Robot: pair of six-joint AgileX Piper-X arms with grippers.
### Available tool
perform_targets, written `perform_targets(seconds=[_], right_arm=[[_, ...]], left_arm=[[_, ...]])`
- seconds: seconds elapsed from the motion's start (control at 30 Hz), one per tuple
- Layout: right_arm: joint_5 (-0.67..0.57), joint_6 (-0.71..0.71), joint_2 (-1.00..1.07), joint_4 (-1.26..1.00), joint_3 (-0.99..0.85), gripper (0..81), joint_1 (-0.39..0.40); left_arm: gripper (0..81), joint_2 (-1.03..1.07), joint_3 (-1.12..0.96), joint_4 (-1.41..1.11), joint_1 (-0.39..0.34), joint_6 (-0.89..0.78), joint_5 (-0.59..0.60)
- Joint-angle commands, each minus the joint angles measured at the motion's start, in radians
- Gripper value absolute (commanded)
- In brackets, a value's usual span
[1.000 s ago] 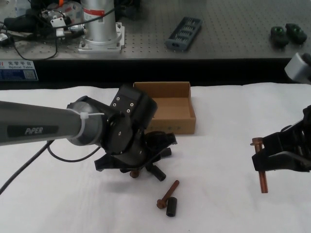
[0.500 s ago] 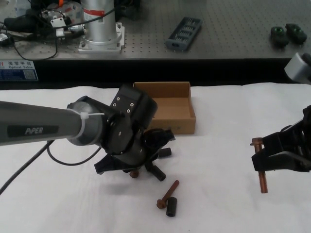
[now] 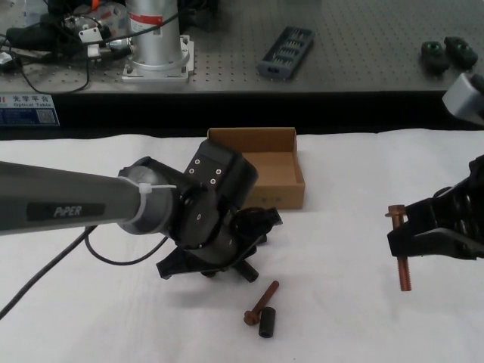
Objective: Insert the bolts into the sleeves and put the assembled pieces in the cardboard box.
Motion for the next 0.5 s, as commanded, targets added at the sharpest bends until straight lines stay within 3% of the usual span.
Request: perform_targets(seconds=[0.0,0.27,0.37,0.47], right_arm=[[-0.010,-0.002,-0.010,-0.009,-0.003,2.5,-0.003],[-0.042,-0.002,-0.010,-0.009,-0.003,2.5,-0.003],[-0.042,-0.002,-0.010,-0.009,-0.003,2.5,-0.003],[-0.042,-0.002,-0.010,-0.009,-0.003,2.5,-0.003]], left_arm=[[25.5,0.028,-0.007,0.001,-0.004,-0.013,-0.008],[24.7,0.050,-0.007,0.006,-0.004,-0.013,-0.025],[16.5,0.050,-0.007,0.008,-0.004,-0.013,-0.025],[2.0,0.050,-0.007,0.008,-0.004,-0.013,-0.019]])
